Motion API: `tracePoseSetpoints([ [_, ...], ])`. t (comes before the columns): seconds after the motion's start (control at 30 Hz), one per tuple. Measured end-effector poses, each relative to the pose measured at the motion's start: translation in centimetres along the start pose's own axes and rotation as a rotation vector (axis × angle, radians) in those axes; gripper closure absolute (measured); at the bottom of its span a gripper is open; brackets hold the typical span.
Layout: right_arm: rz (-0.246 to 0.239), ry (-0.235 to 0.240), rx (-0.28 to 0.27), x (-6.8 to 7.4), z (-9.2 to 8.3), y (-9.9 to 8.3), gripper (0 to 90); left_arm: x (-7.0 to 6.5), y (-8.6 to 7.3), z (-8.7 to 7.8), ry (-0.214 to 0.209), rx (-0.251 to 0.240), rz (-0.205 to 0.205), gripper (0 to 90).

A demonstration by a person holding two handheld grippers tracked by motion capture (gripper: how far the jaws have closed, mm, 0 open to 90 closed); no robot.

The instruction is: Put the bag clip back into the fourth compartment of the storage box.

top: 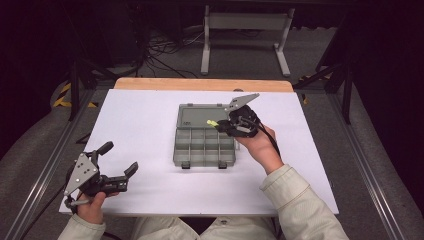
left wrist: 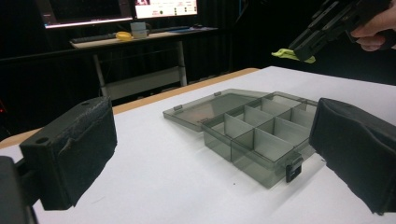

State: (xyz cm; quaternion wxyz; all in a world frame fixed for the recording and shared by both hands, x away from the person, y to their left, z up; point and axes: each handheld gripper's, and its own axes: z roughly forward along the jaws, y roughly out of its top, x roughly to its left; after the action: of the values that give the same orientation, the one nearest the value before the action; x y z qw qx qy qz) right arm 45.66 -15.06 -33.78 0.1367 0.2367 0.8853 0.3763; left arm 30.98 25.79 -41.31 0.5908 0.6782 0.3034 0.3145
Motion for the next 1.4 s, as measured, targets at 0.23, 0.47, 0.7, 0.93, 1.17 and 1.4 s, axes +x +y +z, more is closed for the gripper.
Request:
tracePoseSetpoints([
  [0.23,0.059,-0.028,0.015,-1.6,0.7,-0.4,78.1,0.0,0.0,0.0,0.001,-0.001,0.000,1.4],
  [0.47,0.106,-0.055,0.021,-2.8,1.4,-0.8,78.1,0.0,0.0,0.0,-0.001,0.000,0.000,1.4],
  [0.7,0.136,-0.087,0.040,-3.7,2.3,-1.0,78.1,0.0,0.0,0.0,-0.001,-0.001,0.000,1.4],
  [0.93,0.158,-0.101,0.045,-3.2,2.1,-1.2,78.0,0.1,0.0,0.0,-0.001,-0.001,0.000,1.4],
  [1.17,0.203,-0.141,0.097,-2.6,2.9,-1.4,78.0,0.0,0.0,0.0,0.000,-0.003,0.000,1.4],
  [1.4,0.223,-0.153,0.125,-2.5,3.3,-1.6,78.0,0.1,0.0,0.0,-0.001,-0.003,0.001,1.5],
])
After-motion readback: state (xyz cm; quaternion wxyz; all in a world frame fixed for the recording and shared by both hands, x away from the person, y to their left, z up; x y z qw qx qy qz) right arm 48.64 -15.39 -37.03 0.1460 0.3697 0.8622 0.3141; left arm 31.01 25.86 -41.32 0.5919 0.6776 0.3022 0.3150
